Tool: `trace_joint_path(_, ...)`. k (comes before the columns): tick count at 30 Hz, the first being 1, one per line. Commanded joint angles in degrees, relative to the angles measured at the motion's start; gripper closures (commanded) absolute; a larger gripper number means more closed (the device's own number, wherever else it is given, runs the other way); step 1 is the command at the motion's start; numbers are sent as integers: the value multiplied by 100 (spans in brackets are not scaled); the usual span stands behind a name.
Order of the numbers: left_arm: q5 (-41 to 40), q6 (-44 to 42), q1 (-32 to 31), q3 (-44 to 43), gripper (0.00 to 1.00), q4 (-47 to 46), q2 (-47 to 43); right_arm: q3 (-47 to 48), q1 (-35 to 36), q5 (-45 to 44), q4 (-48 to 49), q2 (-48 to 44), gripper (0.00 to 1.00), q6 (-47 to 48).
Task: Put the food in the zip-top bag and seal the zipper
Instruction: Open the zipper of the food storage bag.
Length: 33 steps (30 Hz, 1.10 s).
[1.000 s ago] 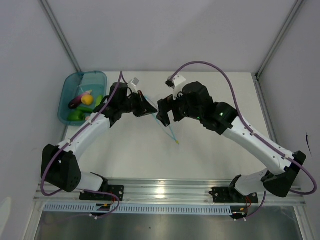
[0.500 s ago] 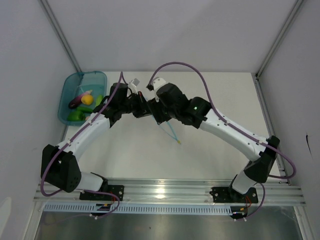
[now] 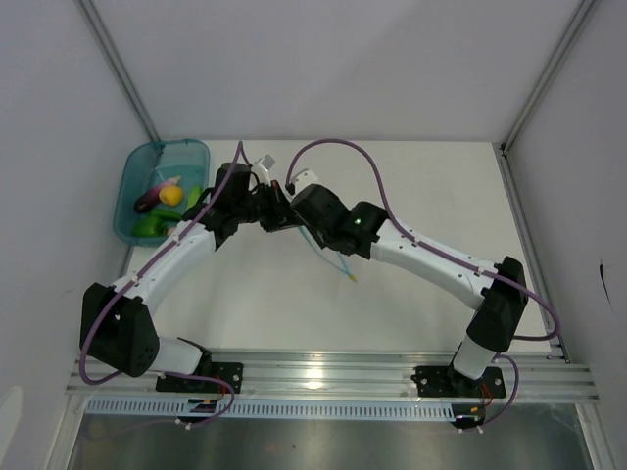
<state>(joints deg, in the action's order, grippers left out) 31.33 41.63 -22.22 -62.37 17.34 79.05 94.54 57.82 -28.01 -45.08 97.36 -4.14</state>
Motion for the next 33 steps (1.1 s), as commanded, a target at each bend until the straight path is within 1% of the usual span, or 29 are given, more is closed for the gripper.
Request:
trace_joint_path(1, 224, -181, -11, -223, 99, 23, -249, -67, -52, -556, 219, 107, 67, 36)
trace_joint_path(2, 268, -207, -11, -232, 99, 23, -267, -85, -60, -600, 228, 108, 80, 54)
trace_joint_path(4, 268, -295, -11, -214, 99, 41, -276, -94, -78, -644, 237, 108, 92, 63)
trace_joint_path(5, 233, -330, -11, -223, 99, 58, -276, -94, -78, -627, 237, 81, 100, 54)
trace_joint_path(9, 154, -567, -11, -188, 99, 129, -249, -50, -52, -425, 237, -94, 100, -200)
trace_joint_path(11, 93, -629, -11, -83, 99, 50, -241, -50, -60, -162, 219, -208, 100, -569)
trace_joint_path(13, -21, -734, -11, 14, 99, -20, -284, -24, -183, -82, 106, -253, 100, -972)
trace_joint_path(14, -39, -839, -11, 84, 99, -29, -293, 11, -245, -91, 61, -296, 100, -1027)
trace_joint_path(16, 30, -937, -11, 163, 99, -64, -285, -23, -394, -178, 26, -358, 100, -932)
trace_joint_path(17, 135, -981, -11, 190, 100, -125, -267, -50, -429, -396, 34, -402, 100, -870)
trace_joint_path(18, 389, -1042, -19, 321, 99, -169, -249, -120, -456, -494, 78, -489, 100, -791)
trace_joint_path(21, 497, -1156, -28, 558, 99, -135, -188, -112, -526, -819, 175, -604, 100, -448)
trace_joint_path(24, 295, -1209, -28, 839, 99, -91, -223, -76, -597, -733, 228, -631, 100, -307)
trace_joint_path(27, 154, -1210, -28, 928, 99, -134, -170, -120, -623, -496, 166, -508, 100, -403)
trace_joint_path(30, 154, -1236, -28, 806, 99, -74, -13, -322, -597, -267, 332, -402, 100, -473)
trace_joint_path(33, 40, -1315, -28, 604, 99, 23, 49, -375, -544, -258, 333, -288, 100, -579)
